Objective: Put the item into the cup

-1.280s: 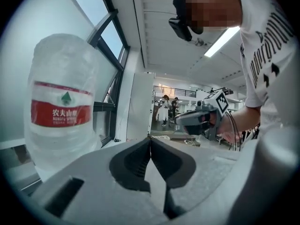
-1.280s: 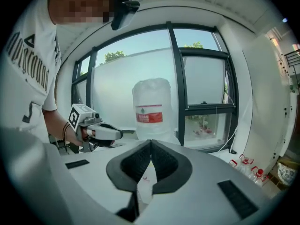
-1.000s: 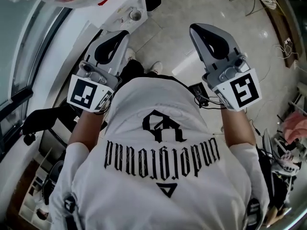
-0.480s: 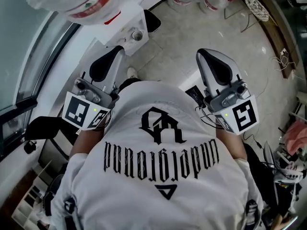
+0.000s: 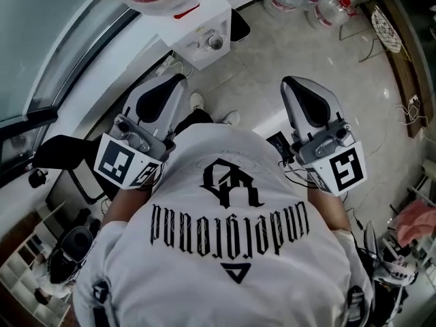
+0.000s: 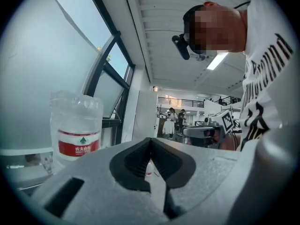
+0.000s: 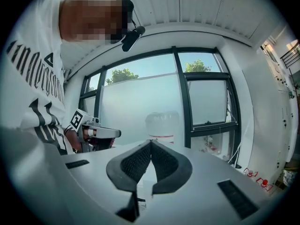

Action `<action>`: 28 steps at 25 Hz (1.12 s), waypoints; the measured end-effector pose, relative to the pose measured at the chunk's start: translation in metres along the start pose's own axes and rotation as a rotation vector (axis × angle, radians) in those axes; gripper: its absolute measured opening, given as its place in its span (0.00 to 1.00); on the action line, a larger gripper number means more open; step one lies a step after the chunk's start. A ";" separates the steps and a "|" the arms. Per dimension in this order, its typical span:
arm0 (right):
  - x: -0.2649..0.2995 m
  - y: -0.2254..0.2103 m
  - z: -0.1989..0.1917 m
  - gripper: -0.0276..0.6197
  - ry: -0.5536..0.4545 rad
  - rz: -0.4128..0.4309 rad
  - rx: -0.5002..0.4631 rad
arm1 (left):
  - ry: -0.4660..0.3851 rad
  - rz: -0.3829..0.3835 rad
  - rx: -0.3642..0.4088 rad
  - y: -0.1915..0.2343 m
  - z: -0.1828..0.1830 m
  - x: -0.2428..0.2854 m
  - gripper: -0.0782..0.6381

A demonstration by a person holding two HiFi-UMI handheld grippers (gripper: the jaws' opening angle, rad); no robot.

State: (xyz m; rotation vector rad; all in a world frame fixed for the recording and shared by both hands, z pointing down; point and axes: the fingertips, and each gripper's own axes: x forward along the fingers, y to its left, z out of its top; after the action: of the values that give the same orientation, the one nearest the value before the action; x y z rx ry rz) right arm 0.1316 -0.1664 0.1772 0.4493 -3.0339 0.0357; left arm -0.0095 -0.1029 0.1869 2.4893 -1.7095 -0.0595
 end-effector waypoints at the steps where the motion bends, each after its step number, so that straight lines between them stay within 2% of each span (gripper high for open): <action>1: 0.004 0.004 -0.001 0.07 0.002 0.008 0.001 | 0.005 0.007 -0.001 0.002 -0.002 -0.006 0.13; 7: 0.025 0.032 -0.006 0.07 -0.004 0.039 0.031 | 0.009 0.023 -0.001 0.018 -0.009 -0.036 0.13; 12: 0.042 0.065 0.000 0.07 -0.004 0.034 0.040 | 0.005 0.008 -0.009 0.030 -0.008 -0.069 0.13; 24: 0.076 0.200 0.005 0.07 0.014 0.023 0.017 | -0.029 0.011 -0.001 0.060 -0.005 -0.209 0.13; 28: 0.085 0.245 0.005 0.07 0.023 0.007 0.014 | -0.034 -0.008 -0.006 0.068 -0.005 -0.250 0.13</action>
State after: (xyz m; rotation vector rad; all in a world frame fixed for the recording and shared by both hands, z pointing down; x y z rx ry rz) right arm -0.0213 0.0429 0.1756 0.4360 -3.0148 0.0621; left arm -0.1627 0.1067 0.1917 2.5047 -1.7098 -0.1089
